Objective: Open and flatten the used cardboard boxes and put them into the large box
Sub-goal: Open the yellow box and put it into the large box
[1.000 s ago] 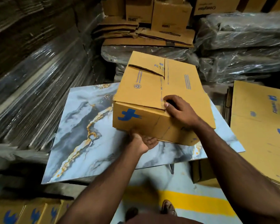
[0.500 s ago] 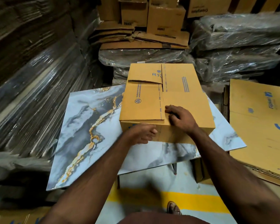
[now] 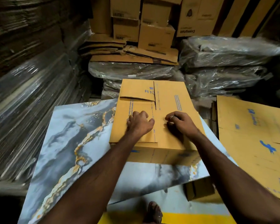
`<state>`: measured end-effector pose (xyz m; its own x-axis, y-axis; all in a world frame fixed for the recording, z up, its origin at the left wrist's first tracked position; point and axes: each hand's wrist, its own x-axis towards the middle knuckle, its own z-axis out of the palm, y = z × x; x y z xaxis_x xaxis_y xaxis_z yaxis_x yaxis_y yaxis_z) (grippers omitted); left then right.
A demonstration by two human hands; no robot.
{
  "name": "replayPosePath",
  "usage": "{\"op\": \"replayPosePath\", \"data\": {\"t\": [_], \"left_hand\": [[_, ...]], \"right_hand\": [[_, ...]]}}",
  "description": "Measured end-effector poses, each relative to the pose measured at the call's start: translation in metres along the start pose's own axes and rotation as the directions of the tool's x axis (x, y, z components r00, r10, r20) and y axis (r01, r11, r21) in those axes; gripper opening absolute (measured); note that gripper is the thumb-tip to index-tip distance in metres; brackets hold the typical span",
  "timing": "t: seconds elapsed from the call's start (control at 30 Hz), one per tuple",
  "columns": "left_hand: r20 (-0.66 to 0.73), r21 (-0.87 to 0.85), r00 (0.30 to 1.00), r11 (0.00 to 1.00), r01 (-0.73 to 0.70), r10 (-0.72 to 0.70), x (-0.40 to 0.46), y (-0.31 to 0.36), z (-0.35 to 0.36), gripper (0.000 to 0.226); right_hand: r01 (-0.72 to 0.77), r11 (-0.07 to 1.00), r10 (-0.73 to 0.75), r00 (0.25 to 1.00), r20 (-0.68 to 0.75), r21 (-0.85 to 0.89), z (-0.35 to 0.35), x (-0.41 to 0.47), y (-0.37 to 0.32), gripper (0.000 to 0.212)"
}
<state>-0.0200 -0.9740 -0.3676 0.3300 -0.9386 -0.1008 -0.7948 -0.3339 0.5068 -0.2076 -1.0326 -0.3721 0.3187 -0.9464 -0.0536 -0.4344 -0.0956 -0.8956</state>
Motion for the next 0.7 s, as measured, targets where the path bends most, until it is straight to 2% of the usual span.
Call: {"op": "replayPosePath", "data": {"t": [0.07, 0.17, 0.27, 0.37, 0.43, 0.5, 0.53, 0.6, 0.7], "left_hand": [[-0.012, 0.053, 1.000, 0.999, 0.009, -0.009, 0.004, 0.008, 0.010, 0.062], [0.071, 0.112, 0.997, 0.993, 0.022, -0.031, 0.014, 0.015, 0.028, 0.094], [0.106, 0.233, 0.992, 0.972, 0.037, -0.063, 0.022, 0.020, 0.041, 0.107], [0.106, 0.291, 0.989, 0.954, 0.068, -0.103, 0.030, 0.025, 0.041, 0.113], [0.103, 0.292, 0.987, 0.952, 0.088, -0.123, 0.038, 0.024, 0.038, 0.114], [0.132, 0.296, 0.981, 0.950, 0.095, -0.139, 0.047, 0.023, 0.033, 0.112], [0.159, 0.300, 0.976, 0.949, 0.095, -0.148, 0.051, 0.024, 0.031, 0.111], [0.195, 0.301, 0.967, 0.949, 0.099, -0.163, 0.057, 0.030, 0.024, 0.107], [0.212, 0.310, 0.964, 0.946, 0.091, -0.162, 0.061, 0.042, 0.008, 0.098]], "right_hand": [[-0.007, 0.997, 0.012, 0.998, -0.067, 0.079, 0.003, 0.014, -0.005, 0.022], [-0.003, 0.977, 0.048, 0.978, -0.204, 0.213, 0.008, 0.047, -0.010, 0.025], [-0.099, 0.889, 0.210, 0.955, -0.207, 0.447, 0.011, 0.084, -0.026, 0.031], [-0.158, 0.873, 0.298, 0.922, -0.246, 0.462, 0.014, 0.115, -0.033, 0.032], [-0.173, 0.922, 0.288, 0.904, -0.316, 0.346, 0.023, 0.120, -0.021, 0.032], [-0.104, 0.991, 0.127, 0.910, -0.396, 0.079, 0.034, 0.118, 0.002, 0.031], [-0.039, 0.998, 0.014, 0.920, -0.391, -0.055, 0.039, 0.117, 0.011, 0.030], [0.112, 0.971, -0.176, 0.935, -0.309, -0.213, 0.045, 0.119, 0.018, 0.024], [0.166, 0.933, -0.252, 0.935, -0.251, -0.320, 0.048, 0.123, 0.020, 0.017]]}}
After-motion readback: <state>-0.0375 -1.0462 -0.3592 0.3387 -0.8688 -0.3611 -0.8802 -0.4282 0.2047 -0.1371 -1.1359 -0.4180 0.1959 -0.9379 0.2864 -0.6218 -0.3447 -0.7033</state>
